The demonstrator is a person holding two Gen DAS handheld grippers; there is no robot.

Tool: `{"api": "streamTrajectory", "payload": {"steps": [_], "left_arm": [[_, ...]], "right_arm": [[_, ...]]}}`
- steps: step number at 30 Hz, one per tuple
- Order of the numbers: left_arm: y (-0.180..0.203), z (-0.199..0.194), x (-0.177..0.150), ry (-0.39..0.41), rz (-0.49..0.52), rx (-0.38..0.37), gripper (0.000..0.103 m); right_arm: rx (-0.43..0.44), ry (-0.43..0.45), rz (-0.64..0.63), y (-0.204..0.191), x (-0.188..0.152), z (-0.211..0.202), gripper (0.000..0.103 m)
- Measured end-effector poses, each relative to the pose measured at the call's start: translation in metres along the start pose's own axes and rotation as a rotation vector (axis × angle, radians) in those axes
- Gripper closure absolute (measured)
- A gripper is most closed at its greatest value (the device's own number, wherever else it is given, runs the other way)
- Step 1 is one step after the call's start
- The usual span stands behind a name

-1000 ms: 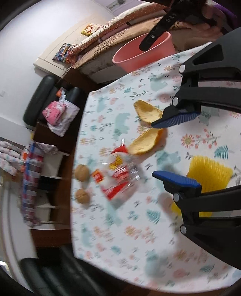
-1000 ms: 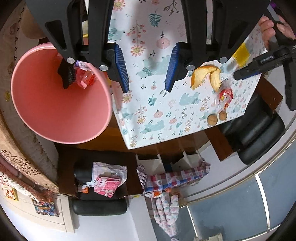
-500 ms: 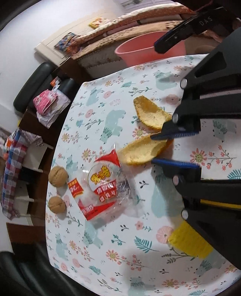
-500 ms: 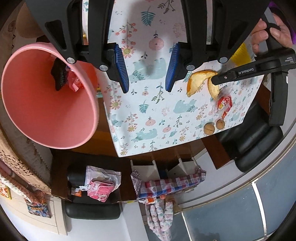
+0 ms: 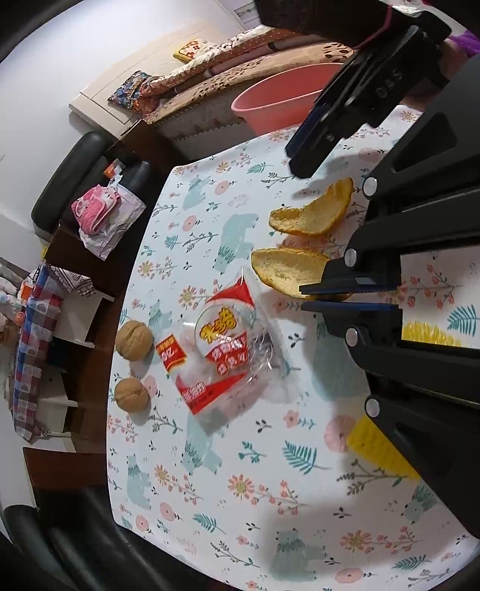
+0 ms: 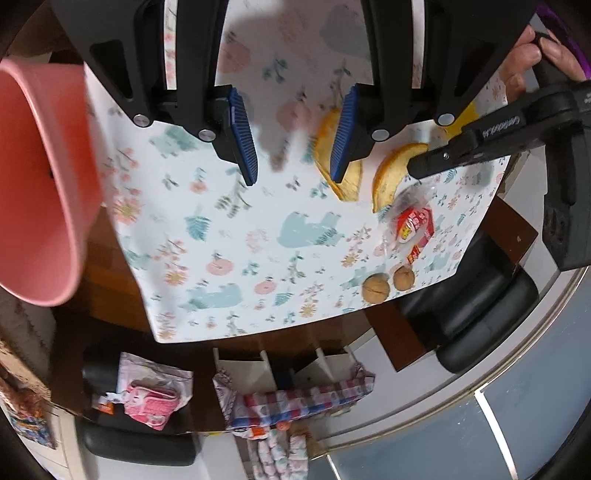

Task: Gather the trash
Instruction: 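Grasp a bread crust with the left gripper while the right gripper grasps the other crust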

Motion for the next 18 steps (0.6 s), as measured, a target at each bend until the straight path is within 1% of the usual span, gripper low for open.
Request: {"api": "streamTrajectory", "payload": {"steps": [3,8,13,15,16,17,18], "left_arm": [[-0.006,-0.002,0.001,-0.009,-0.018,-0.013,0.100],[-0.012,-0.006,0.003,-0.013,-0.040,-0.039,0.100],[-0.017,-0.008,0.004,-0.011,-0.044,-0.046,0.100],[-0.020,-0.007,0.004,-0.015,-0.055,-0.040,0.100],[-0.021,-0.007,0.004,-0.018,-0.057,-0.037,0.100],[-0.023,-0.007,0.003,-0.016,-0.056,-0.030,0.100],[-0.025,-0.008,0.003,-0.012,-0.058,-0.023,0.100]], "right_arm": [[0.037,-0.015,-0.042,-0.011,0.009,0.008,0.061],[0.106,-0.110,-0.105,-0.027,0.011,0.029,0.061],[0.122,-0.138,-0.140,-0.032,0.005,0.038,0.061],[0.108,-0.145,-0.154,-0.031,0.000,0.039,0.062],[0.100,-0.143,-0.160,-0.030,0.000,0.040,0.064],[0.095,-0.134,-0.166,-0.029,0.000,0.040,0.077],[0.100,-0.130,-0.151,-0.027,0.000,0.040,0.081]]}}
Point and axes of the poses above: each gripper's, at about its wrist camera, not at the fingertips, and z roughly the way its jaws point, y to its right, x to its top, the point moved 8 cm from there along z, roughly the way its jaws point, and after that the axes turned 4 degrees about -y, right-handed, at the moved point
